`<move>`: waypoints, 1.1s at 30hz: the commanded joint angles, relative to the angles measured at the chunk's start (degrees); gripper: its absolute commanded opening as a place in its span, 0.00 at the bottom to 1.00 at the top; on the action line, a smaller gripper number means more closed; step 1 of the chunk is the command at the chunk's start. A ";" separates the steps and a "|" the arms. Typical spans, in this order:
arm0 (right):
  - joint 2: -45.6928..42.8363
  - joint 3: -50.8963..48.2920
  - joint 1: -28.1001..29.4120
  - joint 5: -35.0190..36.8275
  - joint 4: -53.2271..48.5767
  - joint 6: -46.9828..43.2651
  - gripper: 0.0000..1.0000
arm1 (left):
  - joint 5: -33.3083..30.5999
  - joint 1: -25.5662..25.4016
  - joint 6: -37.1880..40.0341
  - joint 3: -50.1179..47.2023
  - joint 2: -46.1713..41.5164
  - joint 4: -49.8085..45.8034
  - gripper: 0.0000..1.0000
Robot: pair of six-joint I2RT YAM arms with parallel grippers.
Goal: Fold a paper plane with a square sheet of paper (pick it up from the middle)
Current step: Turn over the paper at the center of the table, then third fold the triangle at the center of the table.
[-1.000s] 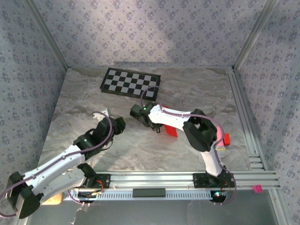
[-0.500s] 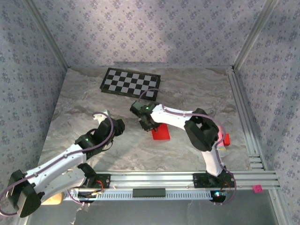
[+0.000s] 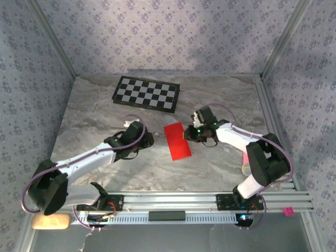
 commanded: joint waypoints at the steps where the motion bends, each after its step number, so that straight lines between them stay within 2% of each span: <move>1: -1.16 -4.60 -3.51 -10.30 7.15 2.97 0.15 | 8.32 0.31 2.44 3.98 4.43 2.71 0.54; 8: 0.66 -6.57 -5.41 -12.86 10.43 5.49 0.12 | 18.86 1.46 1.74 8.31 12.50 5.80 0.53; 18: 7.21 -5.15 -4.78 -16.94 14.03 6.47 0.12 | 24.12 2.99 -0.22 9.94 17.63 7.76 0.53; 23: 9.97 -6.42 -5.08 -13.84 12.51 6.48 0.11 | 25.49 3.26 -0.98 9.89 19.48 9.07 0.53; 29: 11.14 -10.97 -5.09 -14.17 17.66 12.21 0.10 | 28.17 3.80 -3.16 9.58 22.51 12.28 0.52; 33: 11.19 -11.03 -4.78 -12.73 16.71 14.29 0.10 | 29.25 4.03 -3.87 9.98 24.61 13.81 0.50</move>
